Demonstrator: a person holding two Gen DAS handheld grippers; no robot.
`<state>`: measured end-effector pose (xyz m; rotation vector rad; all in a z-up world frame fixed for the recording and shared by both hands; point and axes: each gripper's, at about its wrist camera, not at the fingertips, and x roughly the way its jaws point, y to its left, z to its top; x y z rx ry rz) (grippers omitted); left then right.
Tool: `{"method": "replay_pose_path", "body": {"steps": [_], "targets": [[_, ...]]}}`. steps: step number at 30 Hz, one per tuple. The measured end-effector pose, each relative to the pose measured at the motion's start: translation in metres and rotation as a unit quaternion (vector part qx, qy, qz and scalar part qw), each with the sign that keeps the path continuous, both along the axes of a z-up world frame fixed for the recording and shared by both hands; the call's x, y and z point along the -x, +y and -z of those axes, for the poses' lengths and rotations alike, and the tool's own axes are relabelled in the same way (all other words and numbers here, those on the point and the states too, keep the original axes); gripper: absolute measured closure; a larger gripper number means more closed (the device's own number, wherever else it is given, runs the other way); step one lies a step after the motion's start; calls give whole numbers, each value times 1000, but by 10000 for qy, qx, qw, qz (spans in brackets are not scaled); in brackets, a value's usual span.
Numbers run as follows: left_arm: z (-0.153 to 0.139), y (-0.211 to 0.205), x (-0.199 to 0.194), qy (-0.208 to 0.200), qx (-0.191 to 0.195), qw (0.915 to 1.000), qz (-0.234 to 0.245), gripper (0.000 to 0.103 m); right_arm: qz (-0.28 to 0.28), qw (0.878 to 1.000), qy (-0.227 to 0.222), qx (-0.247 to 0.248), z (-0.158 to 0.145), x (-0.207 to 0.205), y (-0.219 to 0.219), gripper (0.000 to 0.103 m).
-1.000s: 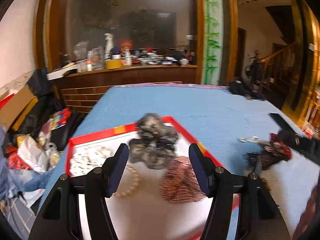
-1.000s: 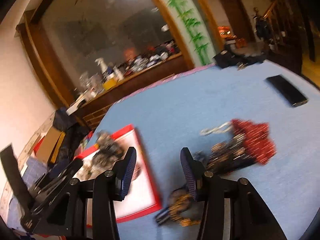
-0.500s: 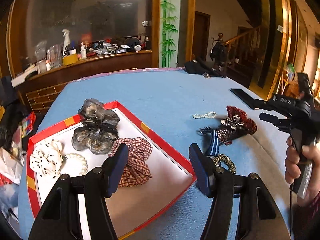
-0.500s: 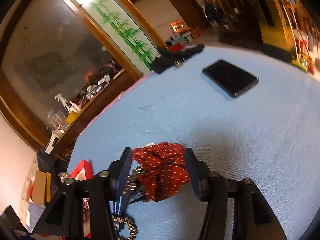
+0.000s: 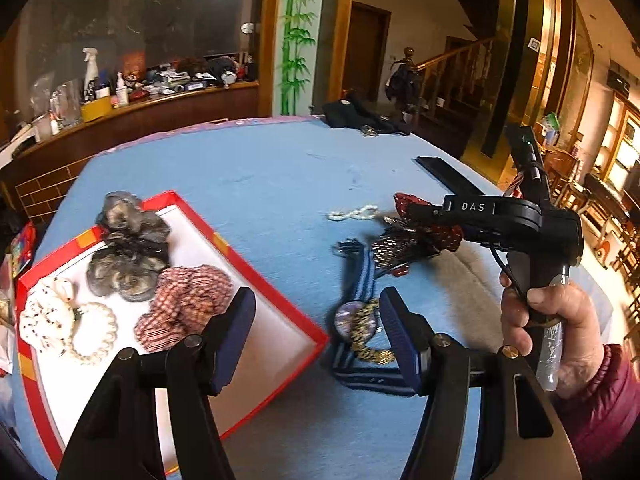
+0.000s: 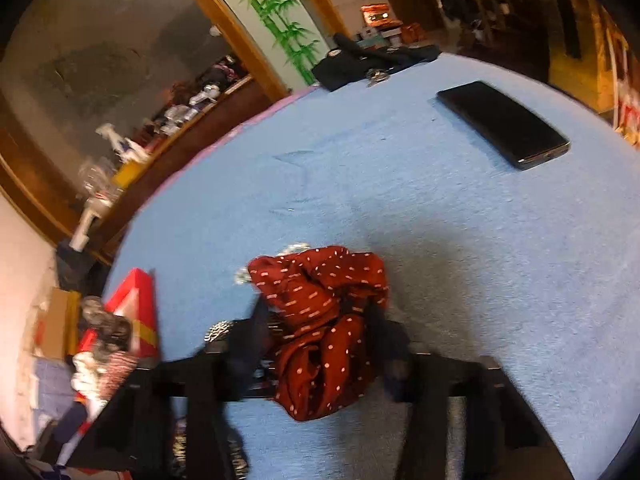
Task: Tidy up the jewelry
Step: 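Grasp the red polka-dot scrunchie with the right tool and lift it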
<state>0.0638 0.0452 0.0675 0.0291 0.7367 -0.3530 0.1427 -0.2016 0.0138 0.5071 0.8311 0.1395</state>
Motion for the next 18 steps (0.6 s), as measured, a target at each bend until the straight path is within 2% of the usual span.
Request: {"method": "replay_pose_path", "body": {"steps": [2,3,8,10,13,15,18], "targets": [[1,-8,-6,97,4,9999,70,39,20,10000,-49,24,-2,2,-3,69],[2,-11,-9,168,20,9998,102,39,59,9999,-76,30,-3,3,-5,85],[10,-39,-28,533,92,9981,306,39,525,9970,-577,-5,-23,19,-27,85],[16,-53,-36,576,-39,9979,307,39,630,9951,-762,-39,-30,26,-33,85],[31,-72,-52,799,-451,9957,124,39,632,9937,-898,-201,-36,31,-36,85],[39,-77,-58,921,-497,9945,75,45,605,9937,-911,-229,-37,31,-37,85],[52,-83,-63,1104,-597,9921,58,46,510,9939,-904,-370,-38,31,-36,85]]}}
